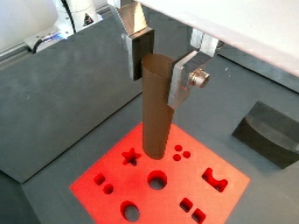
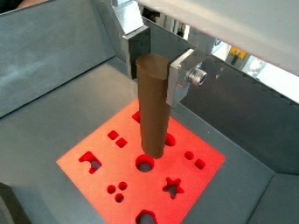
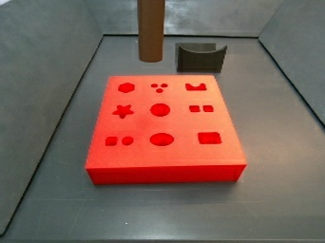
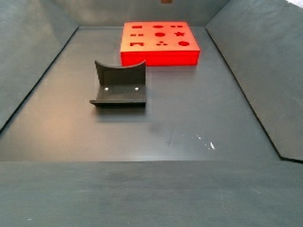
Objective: Insert the oval object.
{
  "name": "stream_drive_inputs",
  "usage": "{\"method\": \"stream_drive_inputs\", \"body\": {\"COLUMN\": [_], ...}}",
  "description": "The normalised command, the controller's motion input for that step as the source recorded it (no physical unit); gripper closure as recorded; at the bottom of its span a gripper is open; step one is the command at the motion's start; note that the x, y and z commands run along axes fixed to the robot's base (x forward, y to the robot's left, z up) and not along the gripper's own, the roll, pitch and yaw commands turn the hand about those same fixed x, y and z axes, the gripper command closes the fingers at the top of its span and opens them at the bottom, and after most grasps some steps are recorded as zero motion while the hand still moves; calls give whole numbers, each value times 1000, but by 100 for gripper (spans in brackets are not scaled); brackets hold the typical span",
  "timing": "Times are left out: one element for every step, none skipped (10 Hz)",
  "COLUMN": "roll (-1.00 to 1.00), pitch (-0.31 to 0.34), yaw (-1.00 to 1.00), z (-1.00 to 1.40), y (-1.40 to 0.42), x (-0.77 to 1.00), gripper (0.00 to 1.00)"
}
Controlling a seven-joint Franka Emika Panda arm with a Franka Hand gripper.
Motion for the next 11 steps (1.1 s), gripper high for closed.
{"method": "stream_drive_inputs", "body": {"roll": [0,0,0,0,0,6,291,306,270,260,246], "pitch": [17,24,23,27,0,-11,-19,-9,0,0,0], "yaw": [0,0,0,0,0,0,60,54,80,94,117], "z": [-117,-120,-120,-97,0,-106,-223,-220,-191,-189,-174], "y": [0,0,0,0,0,-191,-709,-683,-660,-643,-609], "x": [0,0,0,0,26,14,234,306,369,397,437], "gripper": [100,100,100,100,100,100,100,100,100,100,100]}}
